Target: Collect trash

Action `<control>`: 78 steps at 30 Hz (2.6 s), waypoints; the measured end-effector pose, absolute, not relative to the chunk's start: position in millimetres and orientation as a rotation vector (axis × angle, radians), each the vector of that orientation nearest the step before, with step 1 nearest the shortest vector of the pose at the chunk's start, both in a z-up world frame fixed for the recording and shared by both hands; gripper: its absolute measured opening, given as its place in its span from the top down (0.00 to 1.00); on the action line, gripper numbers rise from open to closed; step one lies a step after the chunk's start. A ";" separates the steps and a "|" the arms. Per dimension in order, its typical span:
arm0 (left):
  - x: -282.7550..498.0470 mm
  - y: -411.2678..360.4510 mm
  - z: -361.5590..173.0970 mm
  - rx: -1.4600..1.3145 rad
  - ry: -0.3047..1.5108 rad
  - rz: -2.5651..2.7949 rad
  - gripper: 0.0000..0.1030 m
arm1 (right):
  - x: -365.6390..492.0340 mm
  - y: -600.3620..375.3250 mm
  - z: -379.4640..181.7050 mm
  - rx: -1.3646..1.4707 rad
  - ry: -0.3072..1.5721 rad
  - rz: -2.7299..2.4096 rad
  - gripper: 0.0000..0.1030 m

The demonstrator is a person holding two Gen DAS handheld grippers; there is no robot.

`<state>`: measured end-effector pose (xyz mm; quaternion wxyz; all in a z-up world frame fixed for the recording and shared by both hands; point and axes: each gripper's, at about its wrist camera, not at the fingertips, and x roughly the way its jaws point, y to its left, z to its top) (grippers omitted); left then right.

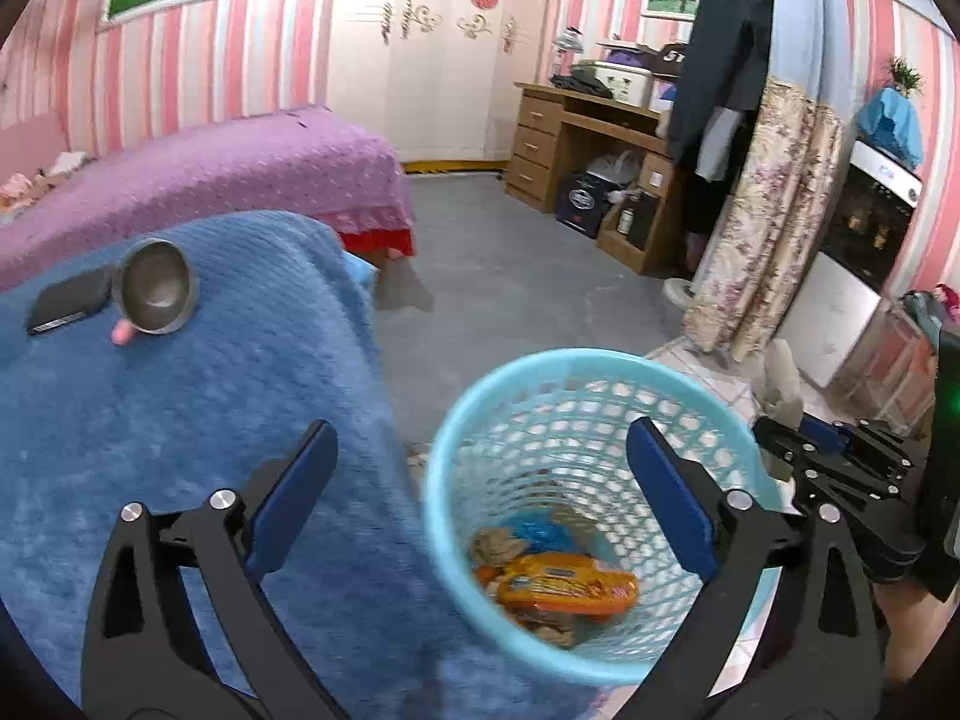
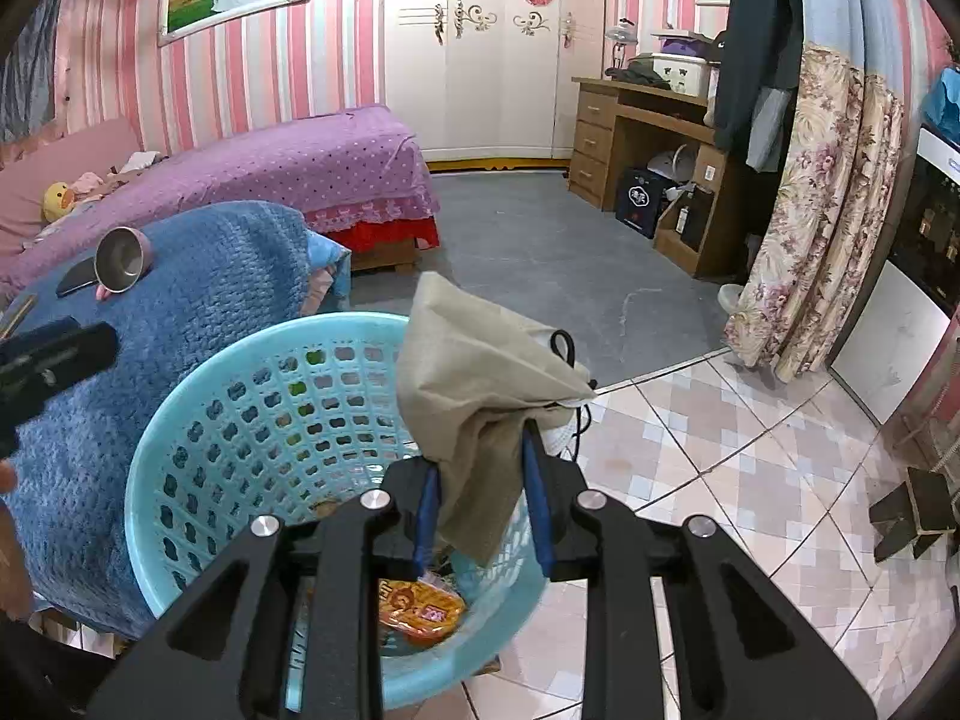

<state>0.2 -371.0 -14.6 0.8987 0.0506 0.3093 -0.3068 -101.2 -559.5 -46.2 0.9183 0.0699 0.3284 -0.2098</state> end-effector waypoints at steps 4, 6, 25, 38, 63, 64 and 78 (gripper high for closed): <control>3.0 -350.7 -9.0 0.107 0.622 -0.590 0.06 | -87.7 -551.5 -53.0 0.156 0.677 -0.418 0.74; 5.2 -337.5 -5.9 0.099 0.618 -0.574 0.06 | -81.2 -546.6 -54.2 0.142 0.677 -0.423 0.68; 2.3 -192.8 20.5 0.082 0.590 -0.464 0.05 | -101.7 -426.6 -1.8 0.182 0.563 -0.468 0.04; -24.3 -113.1 11.5 0.101 0.544 -0.388 0.05 | -110.0 -286.4 11.1 0.071 0.480 -0.340 0.05; -32.1 -94.1 10.2 0.096 0.423 -0.355 0.05 | -111.7 -269.2 8.0 0.031 0.436 -0.353 0.05; -31.8 -93.3 10.5 0.093 0.423 -0.355 0.05 | -111.8 -268.8 8.1 0.029 0.435 -0.353 0.05; -31.2 -89.7 9.0 0.089 0.418 -0.342 0.05 | -112.7 -265.0 9.3 0.020 0.418 -0.358 0.05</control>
